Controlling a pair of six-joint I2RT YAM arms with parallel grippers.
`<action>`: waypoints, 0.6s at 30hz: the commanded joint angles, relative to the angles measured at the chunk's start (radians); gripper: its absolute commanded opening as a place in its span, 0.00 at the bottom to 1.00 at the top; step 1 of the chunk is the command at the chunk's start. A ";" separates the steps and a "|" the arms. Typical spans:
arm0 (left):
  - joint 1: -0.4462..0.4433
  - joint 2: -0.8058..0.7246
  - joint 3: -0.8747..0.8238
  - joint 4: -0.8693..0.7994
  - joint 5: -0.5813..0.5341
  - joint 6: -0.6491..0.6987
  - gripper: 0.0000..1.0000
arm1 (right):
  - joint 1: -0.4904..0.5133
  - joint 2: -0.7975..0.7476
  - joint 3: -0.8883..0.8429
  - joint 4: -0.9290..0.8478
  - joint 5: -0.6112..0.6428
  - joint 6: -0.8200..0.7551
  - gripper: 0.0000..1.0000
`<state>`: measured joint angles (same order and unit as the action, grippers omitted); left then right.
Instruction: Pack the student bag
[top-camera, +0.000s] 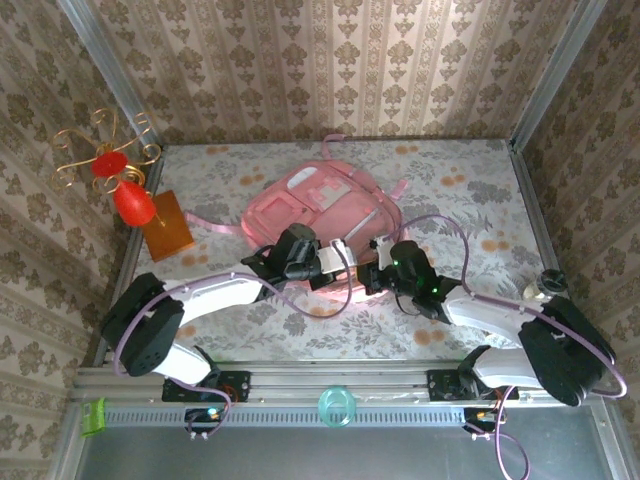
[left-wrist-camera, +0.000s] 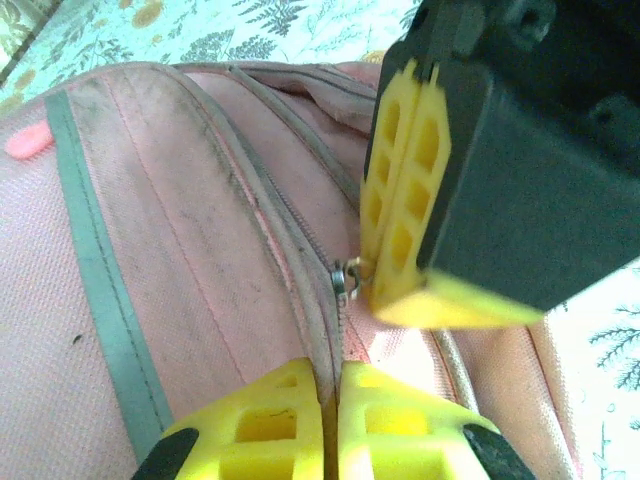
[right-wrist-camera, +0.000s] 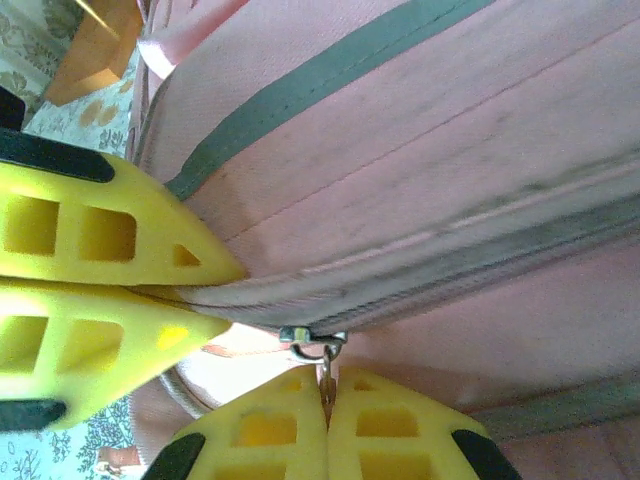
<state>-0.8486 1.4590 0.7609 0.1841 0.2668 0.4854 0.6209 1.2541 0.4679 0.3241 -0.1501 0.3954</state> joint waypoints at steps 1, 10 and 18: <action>0.048 -0.074 -0.025 -0.024 -0.004 0.022 0.00 | -0.023 -0.064 -0.017 -0.128 0.144 -0.023 0.00; 0.146 -0.167 -0.101 -0.142 0.034 0.097 0.00 | -0.148 -0.067 0.148 -0.433 0.275 0.011 0.00; 0.196 -0.221 -0.121 -0.083 -0.051 -0.013 0.24 | -0.084 -0.065 0.153 -0.296 0.068 0.018 0.00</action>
<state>-0.6918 1.2617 0.6483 0.1326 0.3443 0.5365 0.5213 1.1961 0.6209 0.0216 -0.0826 0.3965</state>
